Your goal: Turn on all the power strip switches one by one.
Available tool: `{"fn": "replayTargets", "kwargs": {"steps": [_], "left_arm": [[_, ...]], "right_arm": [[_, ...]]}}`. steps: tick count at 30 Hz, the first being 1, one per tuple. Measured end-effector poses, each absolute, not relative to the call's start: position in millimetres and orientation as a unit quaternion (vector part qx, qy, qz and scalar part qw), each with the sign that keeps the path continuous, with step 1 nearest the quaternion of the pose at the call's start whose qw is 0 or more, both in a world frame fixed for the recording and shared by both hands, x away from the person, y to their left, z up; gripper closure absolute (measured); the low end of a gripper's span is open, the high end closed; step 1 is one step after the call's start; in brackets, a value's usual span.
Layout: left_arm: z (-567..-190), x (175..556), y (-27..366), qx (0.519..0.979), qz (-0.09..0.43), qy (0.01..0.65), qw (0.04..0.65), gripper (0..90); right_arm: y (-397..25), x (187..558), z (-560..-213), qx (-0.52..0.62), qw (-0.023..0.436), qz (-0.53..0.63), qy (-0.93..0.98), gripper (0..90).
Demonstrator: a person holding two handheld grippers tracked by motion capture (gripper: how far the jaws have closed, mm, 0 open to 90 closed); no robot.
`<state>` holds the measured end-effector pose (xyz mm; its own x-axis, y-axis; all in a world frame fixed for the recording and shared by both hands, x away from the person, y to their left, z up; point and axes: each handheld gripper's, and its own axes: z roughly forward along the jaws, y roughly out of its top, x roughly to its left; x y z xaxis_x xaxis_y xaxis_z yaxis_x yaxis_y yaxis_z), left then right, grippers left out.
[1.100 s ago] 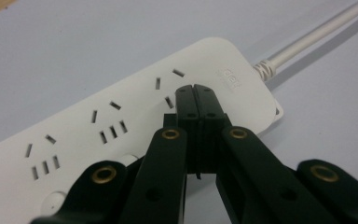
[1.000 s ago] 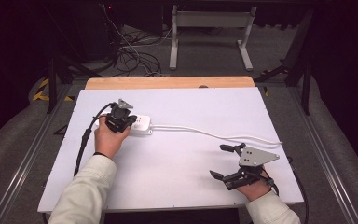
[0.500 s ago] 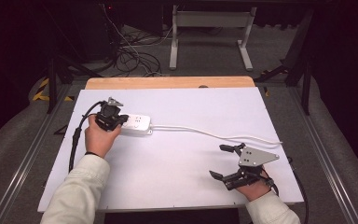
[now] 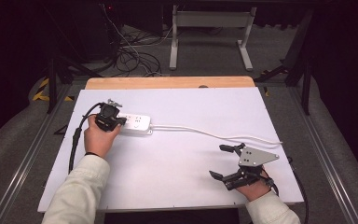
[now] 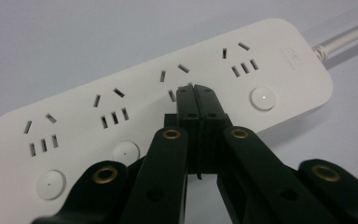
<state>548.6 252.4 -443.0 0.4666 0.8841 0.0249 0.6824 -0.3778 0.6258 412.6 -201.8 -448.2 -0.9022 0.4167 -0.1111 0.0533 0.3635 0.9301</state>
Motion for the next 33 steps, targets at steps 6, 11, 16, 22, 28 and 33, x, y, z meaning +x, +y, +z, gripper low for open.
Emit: {"fn": "replayTargets", "kwargs": {"steps": [6,11,16,22,28,33], "left_arm": [[-444.9,549.4,251.7,0.813,0.182,0.479,0.277,90.0],[-445.8,549.5,251.1,0.810,0.181,0.481,0.282,90.0],[-446.2,549.0,249.5,0.811,0.183,0.481,0.277,90.0],[-447.3,547.9,247.7,0.813,0.193,0.477,0.271,90.0],[-449.9,547.3,250.6,0.808,0.189,0.481,0.284,90.0],[-450.7,546.3,248.0,0.806,0.192,0.484,0.281,90.0]], "right_arm": [[-201.9,412.8,-448.2,0.145,0.166,0.545,0.809,8.9],[-201.9,412.7,-448.2,0.145,0.166,0.545,0.809,8.9],[-201.8,412.3,-448.1,0.144,0.165,0.545,0.809,8.9],[-201.9,412.2,-448.1,0.144,0.166,0.545,0.809,8.9],[-201.9,411.7,-448.0,0.143,0.166,0.546,0.809,8.9],[-201.7,411.7,-448.2,0.142,0.165,0.545,0.809,8.9]]}}
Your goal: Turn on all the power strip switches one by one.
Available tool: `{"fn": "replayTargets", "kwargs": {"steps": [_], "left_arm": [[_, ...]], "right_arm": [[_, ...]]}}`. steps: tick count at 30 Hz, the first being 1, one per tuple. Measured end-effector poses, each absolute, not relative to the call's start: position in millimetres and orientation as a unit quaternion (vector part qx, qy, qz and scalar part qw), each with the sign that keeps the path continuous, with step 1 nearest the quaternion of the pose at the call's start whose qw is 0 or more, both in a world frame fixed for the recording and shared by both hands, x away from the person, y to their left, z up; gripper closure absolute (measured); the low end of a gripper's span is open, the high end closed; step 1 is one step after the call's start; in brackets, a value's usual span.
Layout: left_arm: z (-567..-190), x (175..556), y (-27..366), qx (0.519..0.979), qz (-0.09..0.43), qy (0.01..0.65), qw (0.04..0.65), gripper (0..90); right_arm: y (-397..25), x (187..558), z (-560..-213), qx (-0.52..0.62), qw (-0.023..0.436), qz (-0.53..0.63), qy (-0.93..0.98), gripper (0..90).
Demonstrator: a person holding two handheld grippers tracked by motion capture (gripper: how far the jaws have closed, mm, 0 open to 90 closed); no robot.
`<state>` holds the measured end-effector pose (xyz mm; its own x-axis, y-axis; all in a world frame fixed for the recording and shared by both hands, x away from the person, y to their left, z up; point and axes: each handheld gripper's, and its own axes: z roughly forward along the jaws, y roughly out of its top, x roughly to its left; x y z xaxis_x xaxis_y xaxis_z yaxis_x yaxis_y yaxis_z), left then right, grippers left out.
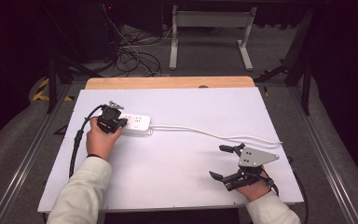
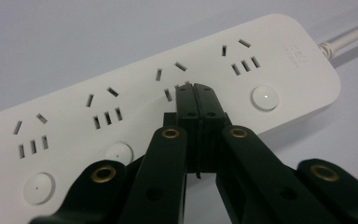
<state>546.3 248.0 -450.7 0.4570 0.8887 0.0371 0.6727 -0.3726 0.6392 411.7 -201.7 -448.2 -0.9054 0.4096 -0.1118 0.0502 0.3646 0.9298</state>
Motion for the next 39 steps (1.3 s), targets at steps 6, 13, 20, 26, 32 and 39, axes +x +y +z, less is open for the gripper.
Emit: {"fn": "replayTargets", "kwargs": {"steps": [6,13,20,26,32,39], "left_arm": [[-451,546,247,0.809,0.200,0.481,0.273,90.0],[-451,547,247,0.807,0.194,0.486,0.273,90.0],[-447,548,248,0.809,0.207,0.480,0.267,90.0],[-426,540,267,0.784,0.206,0.492,0.318,90.0],[-423,533,278,0.791,0.212,0.487,0.303,90.0],[-432,537,288,0.791,0.221,0.499,0.276,90.0]], "right_arm": [[-202,412,-448,0.141,0.164,0.546,0.810,8.9],[-202,412,-448,0.141,0.164,0.545,0.810,8.9],[-202,412,-448,0.144,0.163,0.546,0.809,8.9],[-202,415,-450,0.150,0.162,0.544,0.810,8.9],[-200,414,-450,0.151,0.161,0.542,0.811,9.0],[-201,414,-450,0.150,0.161,0.542,0.811,9.0]]}}
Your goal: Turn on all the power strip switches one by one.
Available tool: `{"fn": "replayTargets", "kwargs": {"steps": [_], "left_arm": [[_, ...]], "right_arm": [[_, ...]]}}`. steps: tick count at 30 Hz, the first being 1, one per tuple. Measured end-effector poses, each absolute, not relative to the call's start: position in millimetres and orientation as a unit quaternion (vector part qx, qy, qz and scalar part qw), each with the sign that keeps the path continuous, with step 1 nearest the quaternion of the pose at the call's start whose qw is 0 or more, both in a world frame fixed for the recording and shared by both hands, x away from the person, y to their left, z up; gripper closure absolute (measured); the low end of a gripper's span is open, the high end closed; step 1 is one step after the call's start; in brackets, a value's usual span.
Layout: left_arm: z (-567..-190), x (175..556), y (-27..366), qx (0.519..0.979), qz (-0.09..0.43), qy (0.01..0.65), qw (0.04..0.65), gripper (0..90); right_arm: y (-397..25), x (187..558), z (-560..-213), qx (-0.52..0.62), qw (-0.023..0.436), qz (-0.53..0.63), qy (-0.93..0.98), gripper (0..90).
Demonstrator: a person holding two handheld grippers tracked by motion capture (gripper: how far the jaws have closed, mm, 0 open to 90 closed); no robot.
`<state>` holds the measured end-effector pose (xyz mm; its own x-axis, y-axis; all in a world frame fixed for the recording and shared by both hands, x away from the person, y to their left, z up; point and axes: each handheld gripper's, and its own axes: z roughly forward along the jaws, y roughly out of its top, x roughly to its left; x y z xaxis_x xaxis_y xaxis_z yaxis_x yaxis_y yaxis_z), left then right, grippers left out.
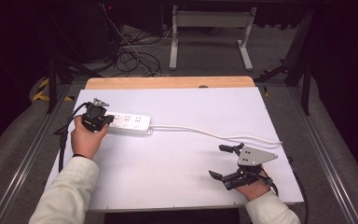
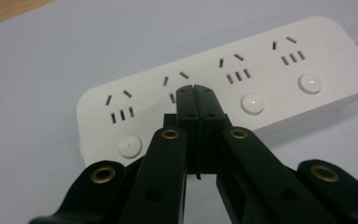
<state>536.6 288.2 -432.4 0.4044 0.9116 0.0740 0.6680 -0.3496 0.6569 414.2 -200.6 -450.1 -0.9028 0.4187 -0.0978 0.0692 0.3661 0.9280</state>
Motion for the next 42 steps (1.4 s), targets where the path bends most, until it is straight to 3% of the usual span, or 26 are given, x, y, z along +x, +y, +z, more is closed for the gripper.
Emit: {"fn": "replayTargets", "kwargs": {"steps": [42], "left_arm": [[-450,545,286,0.793,0.211,0.499,0.278,90.0]], "right_arm": [[-201,414,-450,0.147,0.158,0.540,0.813,9.2]]}}
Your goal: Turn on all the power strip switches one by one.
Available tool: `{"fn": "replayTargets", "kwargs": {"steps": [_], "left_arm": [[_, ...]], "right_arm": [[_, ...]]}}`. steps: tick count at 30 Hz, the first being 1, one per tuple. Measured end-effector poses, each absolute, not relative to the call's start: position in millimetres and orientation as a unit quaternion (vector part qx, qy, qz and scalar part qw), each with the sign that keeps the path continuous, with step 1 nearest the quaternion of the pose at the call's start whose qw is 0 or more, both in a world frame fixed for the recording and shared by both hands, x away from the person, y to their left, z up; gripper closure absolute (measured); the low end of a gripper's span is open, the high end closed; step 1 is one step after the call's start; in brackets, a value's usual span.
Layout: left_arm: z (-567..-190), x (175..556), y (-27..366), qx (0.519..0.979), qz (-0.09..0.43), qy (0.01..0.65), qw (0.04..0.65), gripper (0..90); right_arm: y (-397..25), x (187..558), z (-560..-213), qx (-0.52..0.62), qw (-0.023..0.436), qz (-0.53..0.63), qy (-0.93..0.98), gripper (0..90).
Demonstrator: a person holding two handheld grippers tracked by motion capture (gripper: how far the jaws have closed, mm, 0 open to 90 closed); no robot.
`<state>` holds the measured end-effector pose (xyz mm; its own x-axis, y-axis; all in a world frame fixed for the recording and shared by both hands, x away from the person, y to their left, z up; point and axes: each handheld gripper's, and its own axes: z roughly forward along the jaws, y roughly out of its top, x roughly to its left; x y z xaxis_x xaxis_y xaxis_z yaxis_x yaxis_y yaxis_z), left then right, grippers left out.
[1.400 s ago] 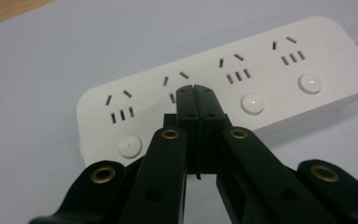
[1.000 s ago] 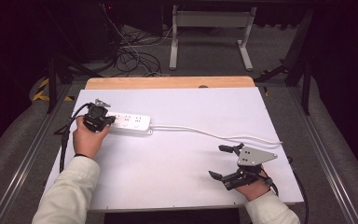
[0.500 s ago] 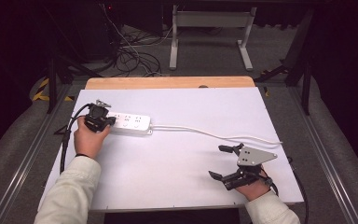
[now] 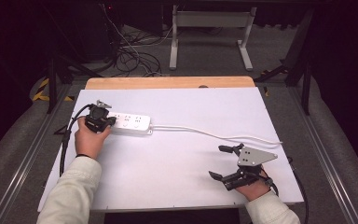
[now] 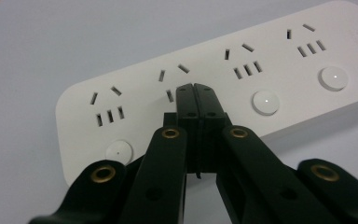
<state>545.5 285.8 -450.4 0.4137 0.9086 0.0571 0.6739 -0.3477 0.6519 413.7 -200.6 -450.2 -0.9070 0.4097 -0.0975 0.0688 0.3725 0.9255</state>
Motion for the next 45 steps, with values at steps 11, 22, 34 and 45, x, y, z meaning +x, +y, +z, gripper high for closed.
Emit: {"fn": "replayTargets", "kwargs": {"steps": [11,22,34,45], "left_arm": [[-452,542,286,0.790,0.215,0.501,0.280,90.0],[-452,543,287,0.794,0.211,0.497,0.278,90.0],[-452,545,280,0.800,0.224,0.494,0.259,90.0],[-453,545,274,0.799,0.232,0.494,0.252,90.0]], "right_arm": [[-200,413,-450,0.147,0.157,0.541,0.813,9.3],[-200,414,-451,0.146,0.156,0.541,0.814,9.3],[-200,413,-451,0.147,0.156,0.540,0.814,9.3],[-201,413,-450,0.145,0.157,0.541,0.813,9.3]]}}
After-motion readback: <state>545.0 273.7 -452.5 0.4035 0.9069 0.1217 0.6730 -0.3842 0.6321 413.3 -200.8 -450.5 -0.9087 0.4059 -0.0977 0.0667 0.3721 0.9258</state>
